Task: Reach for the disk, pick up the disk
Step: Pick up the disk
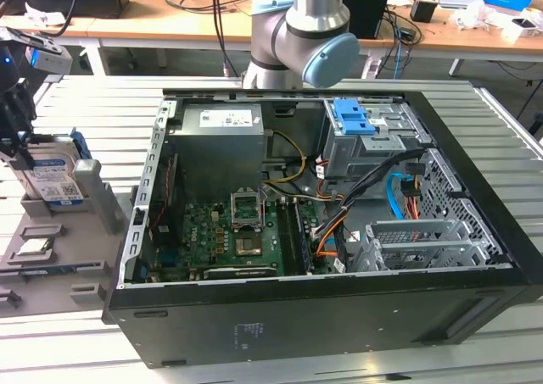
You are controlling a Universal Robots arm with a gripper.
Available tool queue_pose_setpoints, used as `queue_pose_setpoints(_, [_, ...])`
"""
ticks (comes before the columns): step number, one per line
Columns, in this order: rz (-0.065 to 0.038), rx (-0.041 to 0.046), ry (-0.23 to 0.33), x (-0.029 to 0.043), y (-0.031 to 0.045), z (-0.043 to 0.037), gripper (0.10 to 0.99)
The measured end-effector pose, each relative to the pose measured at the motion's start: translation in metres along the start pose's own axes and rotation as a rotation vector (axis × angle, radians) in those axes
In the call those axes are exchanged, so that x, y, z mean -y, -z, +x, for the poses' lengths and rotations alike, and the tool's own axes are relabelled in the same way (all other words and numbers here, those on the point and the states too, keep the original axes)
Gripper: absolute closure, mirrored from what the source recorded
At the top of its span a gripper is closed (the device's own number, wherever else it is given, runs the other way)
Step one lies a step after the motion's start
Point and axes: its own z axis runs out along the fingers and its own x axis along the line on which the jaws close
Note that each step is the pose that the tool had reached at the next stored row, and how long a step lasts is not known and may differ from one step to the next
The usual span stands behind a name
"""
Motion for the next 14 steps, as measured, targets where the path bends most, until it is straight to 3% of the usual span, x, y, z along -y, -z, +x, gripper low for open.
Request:
queue_pose_setpoints(10, [0.000, 0.0002, 0.000, 0.0002, 0.0003, -0.0001, 0.718])
queue_pose_setpoints(14, [0.000, 0.0001, 0.000, 0.0001, 0.0094, 0.0001, 0.718])
